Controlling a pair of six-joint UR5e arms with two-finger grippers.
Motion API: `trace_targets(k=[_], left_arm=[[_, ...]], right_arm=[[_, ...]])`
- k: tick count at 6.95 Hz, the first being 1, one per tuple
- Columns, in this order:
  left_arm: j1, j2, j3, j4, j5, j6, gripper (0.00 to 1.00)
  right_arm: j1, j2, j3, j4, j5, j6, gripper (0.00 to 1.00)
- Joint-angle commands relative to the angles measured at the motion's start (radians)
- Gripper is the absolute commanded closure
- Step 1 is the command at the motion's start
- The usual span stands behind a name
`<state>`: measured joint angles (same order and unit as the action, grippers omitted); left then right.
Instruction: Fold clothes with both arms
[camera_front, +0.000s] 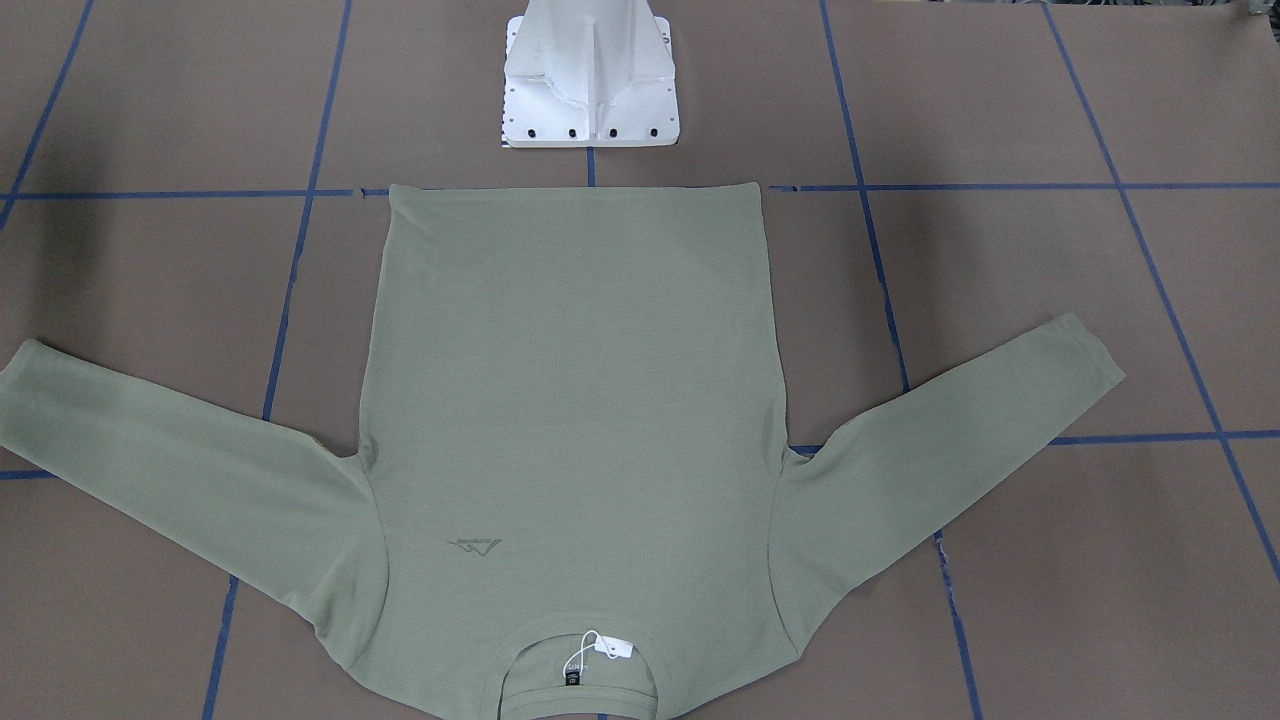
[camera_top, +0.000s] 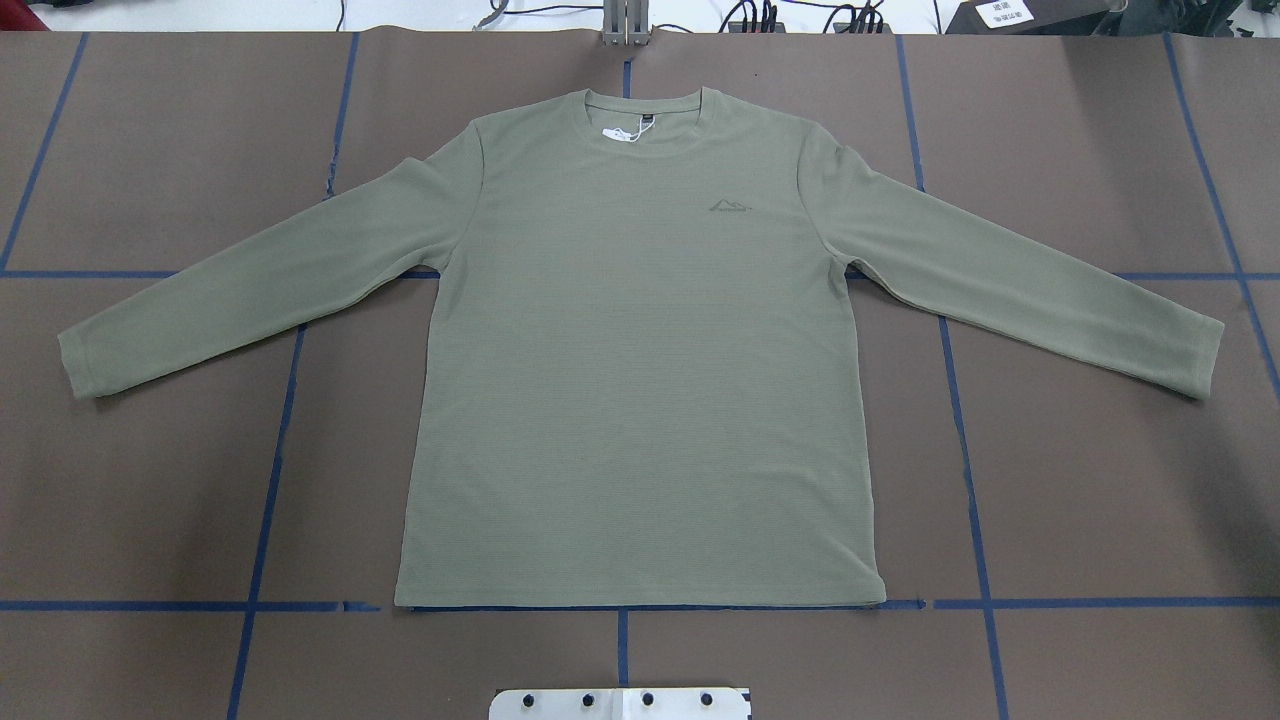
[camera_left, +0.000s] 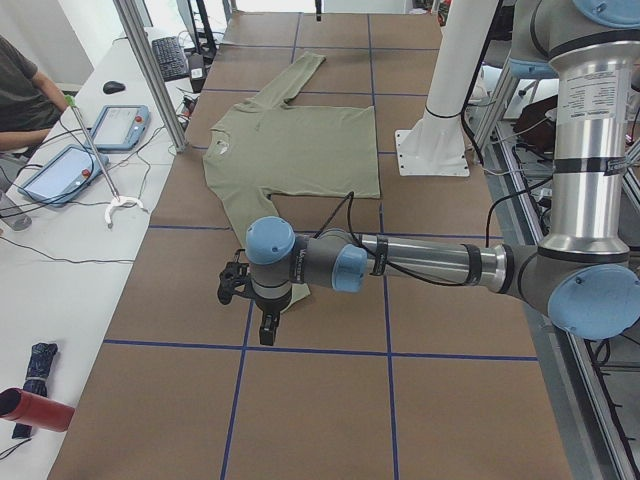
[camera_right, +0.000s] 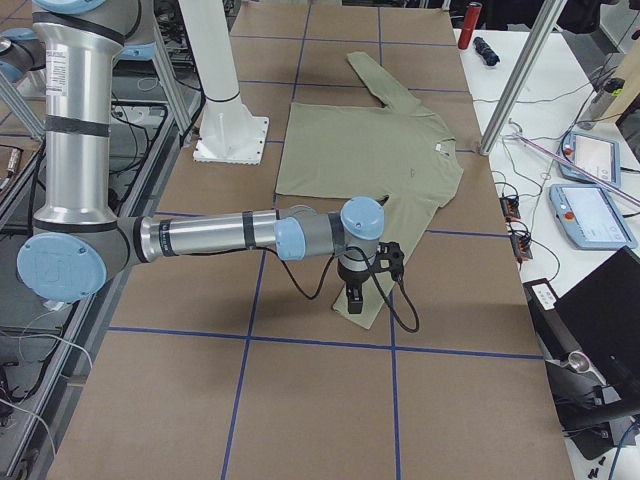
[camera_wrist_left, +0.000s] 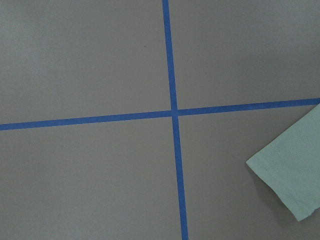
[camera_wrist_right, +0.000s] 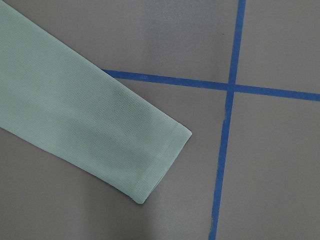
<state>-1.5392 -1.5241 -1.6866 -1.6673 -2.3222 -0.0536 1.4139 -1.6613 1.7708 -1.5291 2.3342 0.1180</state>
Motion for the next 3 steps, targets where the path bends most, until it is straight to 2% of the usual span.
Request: trace_targets(k=[1,2,3], left_arm=[[-0.001,-0.019,-0.002,0.004,-0.002,-0.003,0.0],[0.001,-0.019,-0.004,0.001,-0.002,-0.002,0.0],[0.002,-0.019,0.001,-0.002,0.003,0.0,0.0]], right_arm=[[0.0,-0.002,-0.002,0.0,0.008,0.0,0.0],[0.0,0.0,0.008,0.0,0.055,0.002,0.0],[-0.001,0.002,-0.002,0.0,0.059,0.003,0.0]])
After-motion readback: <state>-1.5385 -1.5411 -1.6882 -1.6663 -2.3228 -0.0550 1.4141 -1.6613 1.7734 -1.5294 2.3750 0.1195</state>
